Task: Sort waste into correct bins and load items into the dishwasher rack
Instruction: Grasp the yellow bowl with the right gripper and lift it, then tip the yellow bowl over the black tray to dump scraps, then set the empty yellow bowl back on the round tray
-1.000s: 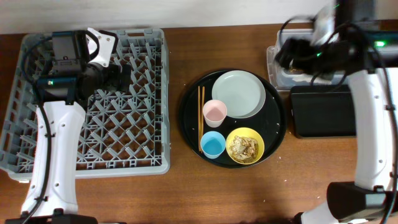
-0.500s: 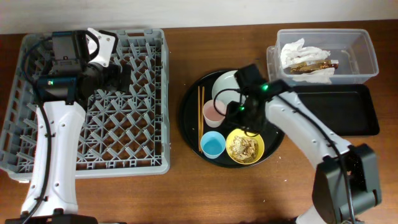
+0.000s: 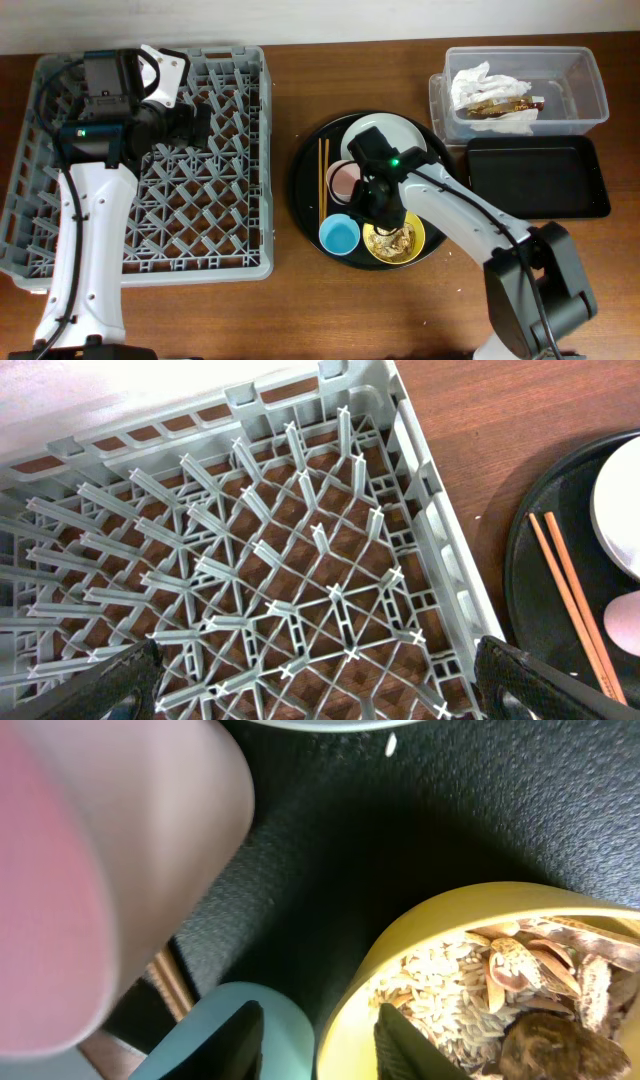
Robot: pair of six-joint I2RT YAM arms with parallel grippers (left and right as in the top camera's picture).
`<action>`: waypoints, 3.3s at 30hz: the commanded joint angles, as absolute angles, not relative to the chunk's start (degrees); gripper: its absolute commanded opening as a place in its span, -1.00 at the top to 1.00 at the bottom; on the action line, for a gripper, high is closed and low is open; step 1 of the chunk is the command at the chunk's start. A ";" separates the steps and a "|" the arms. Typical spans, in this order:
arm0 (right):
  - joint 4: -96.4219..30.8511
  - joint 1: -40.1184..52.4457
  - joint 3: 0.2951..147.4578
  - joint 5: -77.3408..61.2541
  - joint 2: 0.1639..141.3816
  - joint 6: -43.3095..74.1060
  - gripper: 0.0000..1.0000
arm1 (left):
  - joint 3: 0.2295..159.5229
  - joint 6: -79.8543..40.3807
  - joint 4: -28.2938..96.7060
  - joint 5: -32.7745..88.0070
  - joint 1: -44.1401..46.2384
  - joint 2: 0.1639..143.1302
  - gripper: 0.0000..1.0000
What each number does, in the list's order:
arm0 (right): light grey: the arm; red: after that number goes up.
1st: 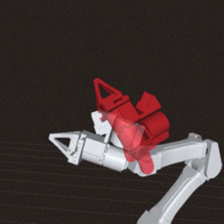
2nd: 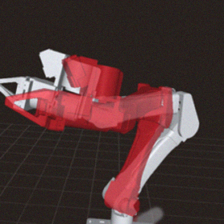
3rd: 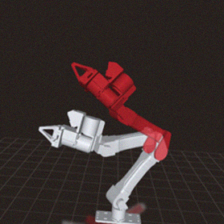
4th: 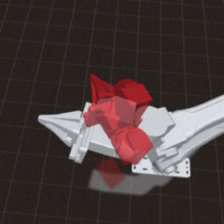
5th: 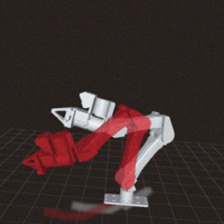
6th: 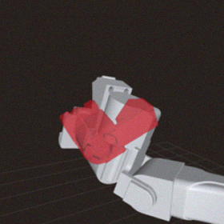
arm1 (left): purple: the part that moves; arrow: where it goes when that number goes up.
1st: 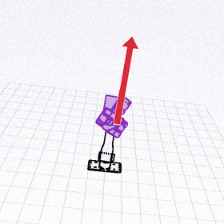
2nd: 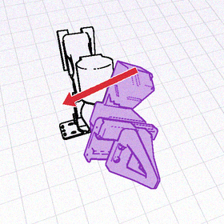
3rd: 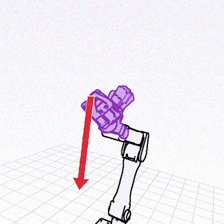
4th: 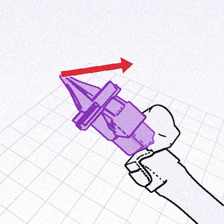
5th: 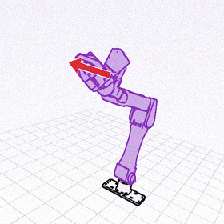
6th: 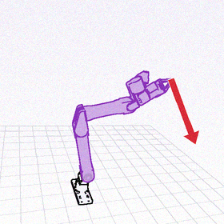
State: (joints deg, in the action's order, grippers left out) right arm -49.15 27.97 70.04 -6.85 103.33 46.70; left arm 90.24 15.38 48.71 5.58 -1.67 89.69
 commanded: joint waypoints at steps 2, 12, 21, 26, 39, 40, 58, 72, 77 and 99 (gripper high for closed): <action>-49.06 27.62 69.54 -6.87 105.32 47.68 0.46 | 91.02 14.81 48.75 5.58 -1.56 90.00 -0.99; -53.69 18.81 74.48 -12.01 102.85 36.40 0.92 | 91.02 14.81 48.75 5.58 -1.56 90.04 -0.99; -74.63 0.30 98.06 -15.94 93.95 16.86 0.92 | 91.02 14.81 48.75 5.58 -1.56 90.04 -0.99; -74.56 -17.32 97.62 -22.44 94.02 0.36 0.92 | 91.02 14.81 48.75 5.58 -1.56 90.04 -0.99; -55.35 -37.26 79.00 -54.30 101.47 -20.71 0.92 | 91.02 14.81 48.75 5.58 -1.56 90.04 -0.99; -53.60 -37.63 77.52 -56.82 102.32 -22.17 0.92 | 91.02 14.81 48.75 5.58 -1.56 90.04 -0.99; -51.51 -51.09 75.90 -88.90 106.67 1.02 0.92 | 91.02 14.79 48.75 5.58 -1.56 90.04 -0.99; -57.54 -39.90 75.92 -83.64 100.05 -1.96 0.92 | 91.02 14.81 48.75 5.58 -1.56 90.04 -0.99; -61.12 -19.57 75.92 -46.59 90.21 4.03 0.92 | 91.02 14.81 48.75 5.58 -1.56 90.04 -0.99; -68.75 13.67 95.39 -3.22 102.45 22.76 0.12 | 91.02 14.76 48.99 7.35 -1.52 90.04 -0.99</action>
State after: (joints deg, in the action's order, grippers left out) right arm -64.14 16.80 85.71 -2.76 104.01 22.85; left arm 90.24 15.38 48.82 6.02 -1.67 89.69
